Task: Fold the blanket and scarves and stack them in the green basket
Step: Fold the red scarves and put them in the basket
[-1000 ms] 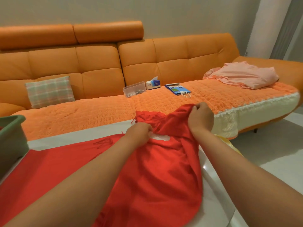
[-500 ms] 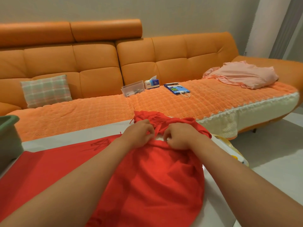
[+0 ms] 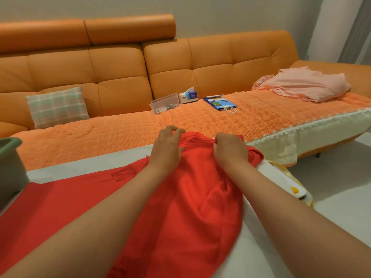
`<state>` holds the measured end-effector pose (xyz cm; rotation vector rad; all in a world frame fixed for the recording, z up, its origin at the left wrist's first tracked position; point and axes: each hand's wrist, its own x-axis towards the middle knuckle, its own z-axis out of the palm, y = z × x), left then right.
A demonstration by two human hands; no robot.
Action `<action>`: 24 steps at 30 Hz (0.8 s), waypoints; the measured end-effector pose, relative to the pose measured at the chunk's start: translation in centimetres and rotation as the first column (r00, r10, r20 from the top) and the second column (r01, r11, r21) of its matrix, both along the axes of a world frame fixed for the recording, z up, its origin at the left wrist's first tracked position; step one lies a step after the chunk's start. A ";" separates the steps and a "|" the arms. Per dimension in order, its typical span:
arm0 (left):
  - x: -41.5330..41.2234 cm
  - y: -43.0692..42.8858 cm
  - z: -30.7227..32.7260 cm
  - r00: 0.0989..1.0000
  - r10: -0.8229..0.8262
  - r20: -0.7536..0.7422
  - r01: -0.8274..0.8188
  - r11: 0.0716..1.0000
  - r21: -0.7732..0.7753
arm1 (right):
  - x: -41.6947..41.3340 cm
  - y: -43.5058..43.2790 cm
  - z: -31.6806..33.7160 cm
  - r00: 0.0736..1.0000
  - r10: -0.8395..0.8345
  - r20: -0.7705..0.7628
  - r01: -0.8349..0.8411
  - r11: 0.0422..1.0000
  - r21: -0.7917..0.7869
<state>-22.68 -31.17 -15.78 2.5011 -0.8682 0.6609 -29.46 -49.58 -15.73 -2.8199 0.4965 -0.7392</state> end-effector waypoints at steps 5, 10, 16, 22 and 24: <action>-2.6 2.1 -2.3 0.997 -0.036 -0.063 0.040 0.998 0.050 | -0.5 1.1 -0.1 0.998 0.059 -0.022 -0.060 0.997 -0.053; -5.6 3.4 -3.2 0.944 0.033 -0.330 0.077 0.946 0.315 | -3.7 3.6 0.1 0.847 0.518 -0.120 -0.531 0.838 -0.127; -9.3 2.2 -1.3 0.956 -0.175 -0.235 0.202 0.975 0.096 | -8.5 0.6 1.2 0.797 0.515 -0.317 -0.573 0.810 -0.126; -11.1 -0.6 -0.7 0.868 -0.201 -0.455 0.343 0.904 0.256 | -11.1 -1.8 0.5 0.833 0.388 -0.394 -0.527 0.772 -0.354; -10.9 -1.4 -0.5 0.899 -0.092 -0.428 0.291 0.857 0.426 | -11.0 -2.6 0.5 0.879 0.345 -0.330 -0.469 0.756 -0.457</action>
